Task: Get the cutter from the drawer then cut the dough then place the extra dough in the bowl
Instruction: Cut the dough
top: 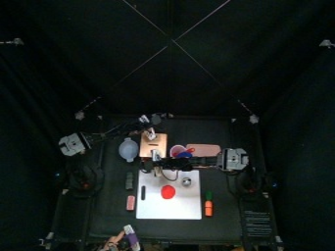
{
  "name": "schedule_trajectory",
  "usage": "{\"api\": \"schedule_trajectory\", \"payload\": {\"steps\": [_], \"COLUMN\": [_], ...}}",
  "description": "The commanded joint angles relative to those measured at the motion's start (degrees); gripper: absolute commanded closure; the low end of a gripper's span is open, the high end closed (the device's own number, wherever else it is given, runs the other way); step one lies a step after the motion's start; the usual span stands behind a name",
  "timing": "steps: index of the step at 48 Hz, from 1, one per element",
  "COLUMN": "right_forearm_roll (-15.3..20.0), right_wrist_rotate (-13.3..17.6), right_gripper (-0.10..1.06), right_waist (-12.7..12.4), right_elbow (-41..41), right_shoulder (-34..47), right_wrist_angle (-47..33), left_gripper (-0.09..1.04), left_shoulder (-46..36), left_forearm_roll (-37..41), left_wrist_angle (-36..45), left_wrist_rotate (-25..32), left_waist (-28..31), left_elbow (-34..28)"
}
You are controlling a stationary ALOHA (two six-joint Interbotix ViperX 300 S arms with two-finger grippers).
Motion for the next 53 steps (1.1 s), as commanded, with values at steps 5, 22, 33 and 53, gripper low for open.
{"api": "schedule_trajectory", "payload": {"steps": [5, 22, 33, 53], "right_forearm_roll": [-0.09, 7.29, 20.57, 24.43], "right_wrist_rotate": [0.18, 0.62, 0.44, 0.26], "right_gripper": [0.73, 0.73, 0.71, 0.26], "right_waist": [-0.62, 7.65, 7.82, 10.90], "right_elbow": [-1.14, 9.05, 24.96, 38.58], "right_shoulder": [-3.34, -18.63, -33.93, -47.99], "right_wrist_angle": [-0.18, 0.00, 4.66, 21.18], "left_gripper": [0.31, 0.31, 0.31, 0.31], "left_shoulder": [-1.41, -3.60, -6.94, -10.46], "left_forearm_roll": [-0.62, -2.11, -2.72, -8.96], "left_wrist_angle": [-0.18, -2.20, -5.10, -14.85], "left_wrist_rotate": [0.00, -0.18, -0.18, -0.18], "left_waist": [-0.09, 0.00, 0.00, -7.56], "left_elbow": [-0.44, -0.70, -0.62, 0.97]}}
